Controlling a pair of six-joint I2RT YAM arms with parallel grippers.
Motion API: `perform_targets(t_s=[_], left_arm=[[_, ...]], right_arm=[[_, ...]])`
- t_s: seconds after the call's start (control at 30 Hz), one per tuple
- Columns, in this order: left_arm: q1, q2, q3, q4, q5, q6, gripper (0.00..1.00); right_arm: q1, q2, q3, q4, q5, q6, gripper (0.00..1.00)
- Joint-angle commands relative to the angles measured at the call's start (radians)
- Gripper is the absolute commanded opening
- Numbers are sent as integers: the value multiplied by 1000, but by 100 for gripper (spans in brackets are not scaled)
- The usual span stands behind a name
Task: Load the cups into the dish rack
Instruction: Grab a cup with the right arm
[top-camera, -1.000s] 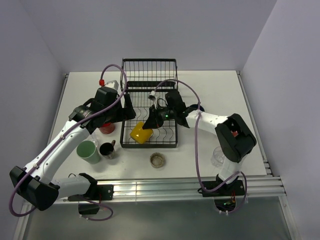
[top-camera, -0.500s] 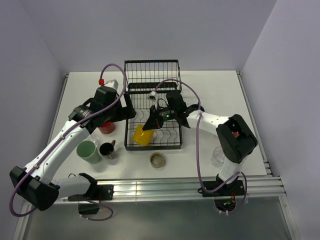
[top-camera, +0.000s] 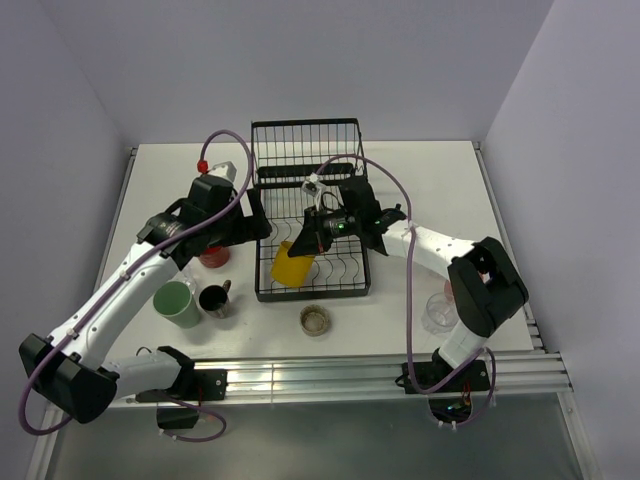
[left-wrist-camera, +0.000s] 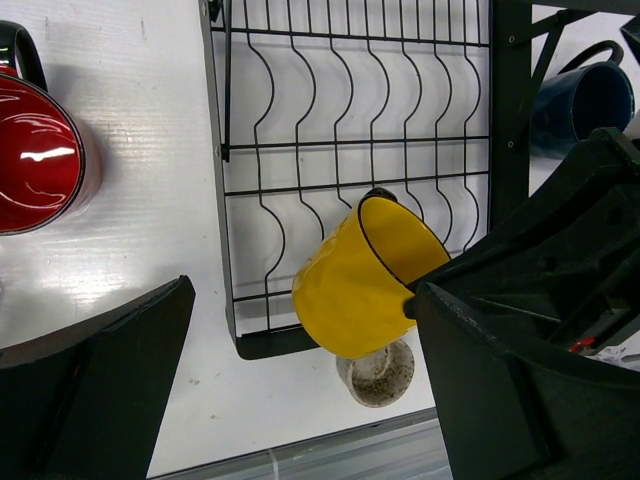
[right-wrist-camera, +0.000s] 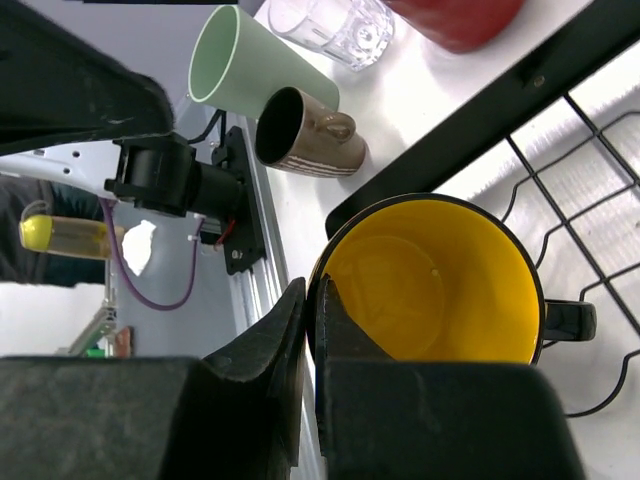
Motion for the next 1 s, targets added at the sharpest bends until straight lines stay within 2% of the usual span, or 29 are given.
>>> perform_targets(t_s=[0.0,0.23,0.37,0.63,0.97], left_arm=[[4,-43,-14,49,18,2,99],[7,-126,-91,154,95,2,99],[7,-173,-142,231,135,2,99],[11,-299,-309,489,265,-4,99],[11,-458,-508,797,336,14,99]], right_arm=[[-3,-77,49,35,-4,54,0],[-3,-103,65,82,22,186,0],[-3,-131,97,52,48,226,0],[-3,-140,158,10,65,302,0],[-13,-174,218,-46,63,373,0]])
